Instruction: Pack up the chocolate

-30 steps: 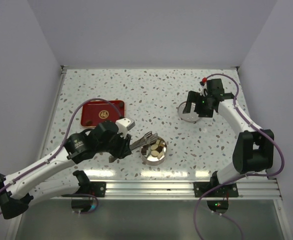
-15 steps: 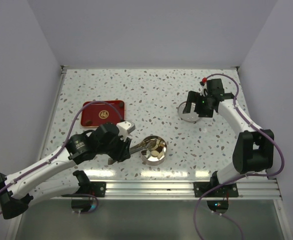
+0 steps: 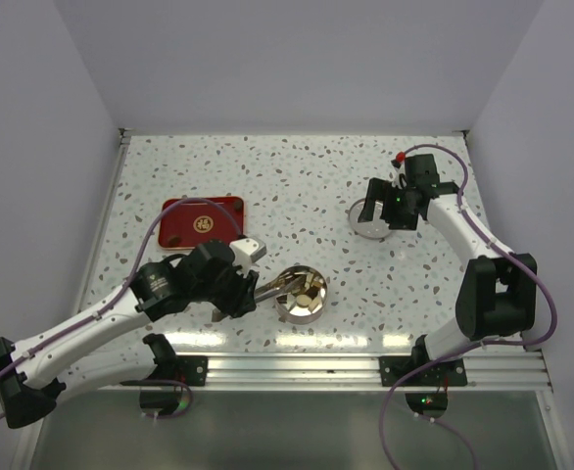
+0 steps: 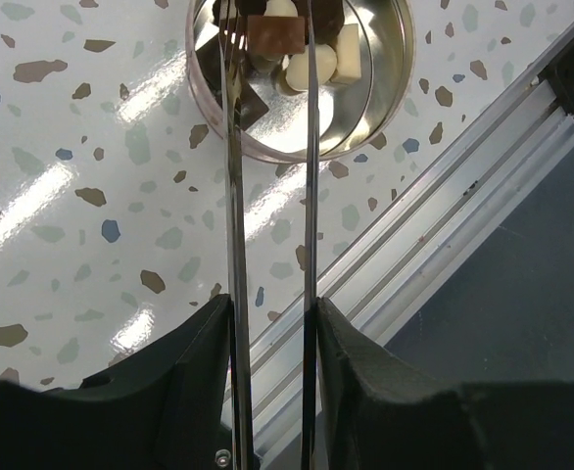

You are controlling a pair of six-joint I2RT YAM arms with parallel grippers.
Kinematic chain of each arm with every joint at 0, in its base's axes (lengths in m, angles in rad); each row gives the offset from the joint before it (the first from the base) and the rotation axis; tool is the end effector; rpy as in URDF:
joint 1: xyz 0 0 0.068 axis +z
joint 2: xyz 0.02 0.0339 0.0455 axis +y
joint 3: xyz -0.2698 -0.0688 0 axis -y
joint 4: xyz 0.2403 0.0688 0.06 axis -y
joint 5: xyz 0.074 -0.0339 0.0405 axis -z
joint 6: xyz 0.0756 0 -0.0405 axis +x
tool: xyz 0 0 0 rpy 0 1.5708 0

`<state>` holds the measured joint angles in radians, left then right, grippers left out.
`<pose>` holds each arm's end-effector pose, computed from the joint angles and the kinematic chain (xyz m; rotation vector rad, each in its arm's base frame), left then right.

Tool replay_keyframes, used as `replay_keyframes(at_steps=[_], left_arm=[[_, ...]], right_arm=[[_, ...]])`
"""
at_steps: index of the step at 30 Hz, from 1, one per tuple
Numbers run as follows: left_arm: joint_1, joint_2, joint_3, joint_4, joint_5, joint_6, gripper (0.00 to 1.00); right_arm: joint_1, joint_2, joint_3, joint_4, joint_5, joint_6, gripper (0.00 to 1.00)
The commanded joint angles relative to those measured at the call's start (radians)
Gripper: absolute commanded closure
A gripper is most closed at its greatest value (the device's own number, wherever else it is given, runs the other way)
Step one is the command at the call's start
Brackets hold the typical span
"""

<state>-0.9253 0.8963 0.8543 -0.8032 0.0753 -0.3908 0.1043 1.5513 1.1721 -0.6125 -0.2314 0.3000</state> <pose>0.1117 -0.1578 0.2623 0.7035 2.4324 -0.6632 0.3373 0.0527 0.2265 0.1634 2.5808 0.4488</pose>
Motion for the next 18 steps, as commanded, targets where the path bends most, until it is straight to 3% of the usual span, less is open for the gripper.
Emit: replay_keyframes(at_steps=[1,11,18], left_arm=[[-0.006,0.0,0.04,0.004,0.017,0.03,0.56],[-0.006,-0.007,0.08,0.002,-0.003,0.026,0.57],[-0.006,0.049,0.25,-0.063,-0.049,0.053,0.57]], right_arm=[[-0.003,-0.007,0.021,0.005,-0.02,0.005,0.03],[-0.002,-0.008,0.017,0.005,-0.02,0.004,0.03],[-0.003,-0.008,0.026,0.0,-0.019,0.002,0.03]])
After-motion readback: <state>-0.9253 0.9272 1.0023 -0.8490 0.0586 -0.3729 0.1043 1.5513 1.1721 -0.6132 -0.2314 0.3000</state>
